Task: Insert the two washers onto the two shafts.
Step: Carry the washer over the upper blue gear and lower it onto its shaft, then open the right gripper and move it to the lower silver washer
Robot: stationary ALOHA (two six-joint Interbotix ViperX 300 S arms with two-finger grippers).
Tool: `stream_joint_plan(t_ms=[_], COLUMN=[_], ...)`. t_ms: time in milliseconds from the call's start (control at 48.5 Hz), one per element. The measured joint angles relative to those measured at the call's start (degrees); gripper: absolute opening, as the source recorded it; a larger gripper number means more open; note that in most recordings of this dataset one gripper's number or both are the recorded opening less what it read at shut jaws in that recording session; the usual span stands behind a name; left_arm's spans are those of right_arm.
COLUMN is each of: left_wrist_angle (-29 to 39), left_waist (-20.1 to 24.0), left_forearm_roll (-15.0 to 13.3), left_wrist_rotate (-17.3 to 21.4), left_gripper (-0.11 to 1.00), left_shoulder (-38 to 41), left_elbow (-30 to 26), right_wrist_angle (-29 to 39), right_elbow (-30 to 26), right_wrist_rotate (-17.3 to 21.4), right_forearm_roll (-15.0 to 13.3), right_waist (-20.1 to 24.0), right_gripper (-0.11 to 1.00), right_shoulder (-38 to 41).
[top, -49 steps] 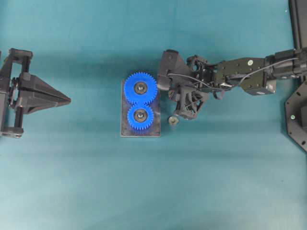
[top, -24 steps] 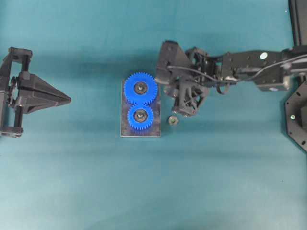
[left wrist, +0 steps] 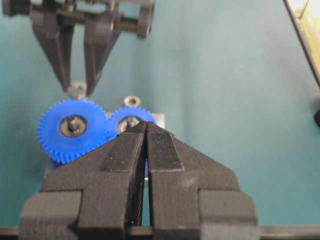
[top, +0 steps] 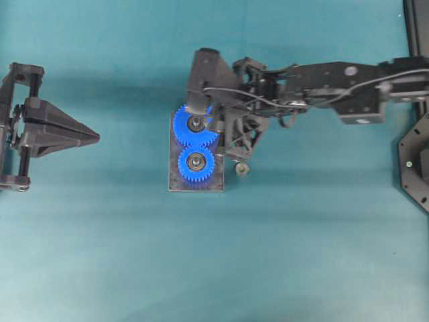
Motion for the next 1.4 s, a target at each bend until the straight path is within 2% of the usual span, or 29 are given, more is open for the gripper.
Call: stream_joint_plan(t_ms=[350, 1401], left_wrist_angle=[0.0, 0.0], left_waist=[0.0, -0.1], left_forearm_roll=[0.0, 0.0], left_wrist_rotate=[0.0, -0.3], left_gripper=[0.0, 0.0], left_shoulder=[-0.1, -0.1], left_elbow=[-0.1, -0.1], right_wrist_angle=[0.8, 0.8], right_elbow=[-4.1, -4.2], right_wrist_rotate=[-2.4, -2.6], right_forearm_roll=[-0.1, -0.2], right_waist=[0.0, -0.4], right_gripper=[0.31, 0.31], right_shoulder=[4.0, 5.9])
